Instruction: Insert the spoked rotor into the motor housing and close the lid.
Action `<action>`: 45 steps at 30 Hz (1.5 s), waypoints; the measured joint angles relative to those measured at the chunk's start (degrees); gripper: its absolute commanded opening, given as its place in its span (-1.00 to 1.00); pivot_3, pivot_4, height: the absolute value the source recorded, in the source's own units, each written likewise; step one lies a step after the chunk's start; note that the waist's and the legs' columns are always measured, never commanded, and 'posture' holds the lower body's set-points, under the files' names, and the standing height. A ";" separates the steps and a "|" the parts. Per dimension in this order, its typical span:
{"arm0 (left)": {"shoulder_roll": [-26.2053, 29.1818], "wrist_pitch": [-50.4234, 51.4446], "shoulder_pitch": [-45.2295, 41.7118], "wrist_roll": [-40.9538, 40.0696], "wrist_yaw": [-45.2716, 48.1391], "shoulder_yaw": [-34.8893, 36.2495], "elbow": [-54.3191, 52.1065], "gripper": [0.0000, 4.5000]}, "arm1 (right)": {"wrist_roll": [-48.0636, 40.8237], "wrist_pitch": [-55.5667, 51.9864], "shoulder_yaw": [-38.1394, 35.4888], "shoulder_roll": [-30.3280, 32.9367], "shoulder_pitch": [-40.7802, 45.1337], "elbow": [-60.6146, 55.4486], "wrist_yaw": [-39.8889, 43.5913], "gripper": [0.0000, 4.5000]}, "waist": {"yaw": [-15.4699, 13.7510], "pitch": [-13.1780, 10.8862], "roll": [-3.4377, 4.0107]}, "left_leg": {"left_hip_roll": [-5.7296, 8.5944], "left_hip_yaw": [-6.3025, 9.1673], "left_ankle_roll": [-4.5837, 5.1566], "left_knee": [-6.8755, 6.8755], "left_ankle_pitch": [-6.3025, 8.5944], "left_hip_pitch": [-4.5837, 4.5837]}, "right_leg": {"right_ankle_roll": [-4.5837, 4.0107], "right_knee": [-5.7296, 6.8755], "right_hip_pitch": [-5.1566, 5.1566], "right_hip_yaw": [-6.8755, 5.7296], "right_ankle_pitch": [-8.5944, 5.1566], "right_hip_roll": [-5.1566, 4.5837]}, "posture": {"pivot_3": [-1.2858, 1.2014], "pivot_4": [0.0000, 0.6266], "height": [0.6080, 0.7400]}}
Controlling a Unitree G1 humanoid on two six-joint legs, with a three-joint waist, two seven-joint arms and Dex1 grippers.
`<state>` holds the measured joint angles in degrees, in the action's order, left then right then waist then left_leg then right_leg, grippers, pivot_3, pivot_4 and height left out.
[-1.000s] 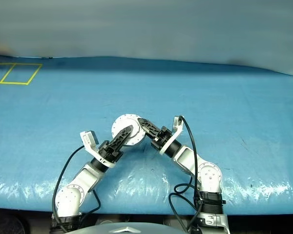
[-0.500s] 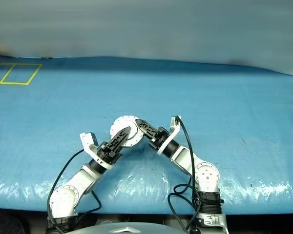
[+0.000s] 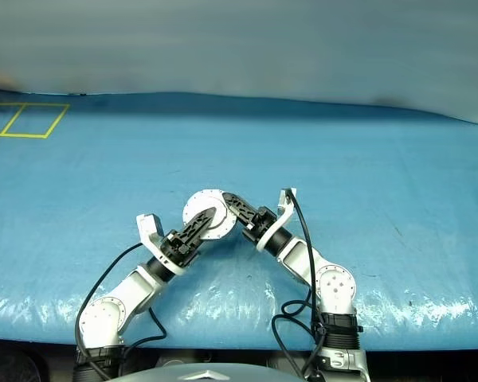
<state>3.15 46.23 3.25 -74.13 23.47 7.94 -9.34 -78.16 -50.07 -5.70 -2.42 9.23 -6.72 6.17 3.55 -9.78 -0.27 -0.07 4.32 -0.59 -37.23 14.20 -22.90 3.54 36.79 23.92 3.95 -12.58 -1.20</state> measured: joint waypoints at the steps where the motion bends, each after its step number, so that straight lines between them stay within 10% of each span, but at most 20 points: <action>1: -0.01 -0.05 -0.02 0.14 -0.16 -0.01 0.00 0.18 | -0.03 -0.06 -0.01 0.00 0.00 0.00 0.05 0.42 | 0.01 0.00 0.00 | 0.00 0.00 0.00 0.00 0.00 0.00 | 0.00 0.00 0.00 0.01 0.00 0.00 | 0.03 -0.52 1.00; 31: 3.30 -19.18 -13.82 20.45 -7.26 13.63 17.89 0.18 | 11.33 2.56 1.28 3.68 -1.16 -3.44 0.67 0.42 | -0.69 0.02 -0.07 | 0.20 0.12 -0.02 -0.07 -0.01 -0.02 | 0.08 0.01 -0.10 -0.03 0.22 -0.14 | 0.03 -0.52 1.00; 38: 2.68 -19.67 -14.91 23.87 -6.07 12.17 17.85 0.98 | 13.78 2.63 1.97 3.34 -1.47 -4.62 1.23 0.44 | -0.96 0.04 -0.03 | 0.20 0.12 -0.04 -0.09 -0.03 0.20 | 0.23 0.03 -0.27 -0.02 0.18 -0.14 | 0.03 -0.52 1.00; 45: 4.32 -22.67 -15.15 27.51 -11.44 14.61 17.56 0.98 | 14.98 2.63 1.92 3.15 -2.06 -5.16 2.40 0.44 | 0.30 0.07 -0.03 | -0.02 -0.01 -0.09 -0.09 -0.14 0.38 | 0.13 0.08 -0.29 0.02 0.25 0.03 | 0.03 -0.52 1.00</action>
<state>7.48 23.56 -11.90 -46.62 12.03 22.55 8.21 -63.18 -47.45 -3.78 0.73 7.16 -11.88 8.57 3.85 -9.71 -0.29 -0.09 4.32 -0.68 -37.32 14.06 -22.52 3.68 36.87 23.63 3.98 -12.33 -1.17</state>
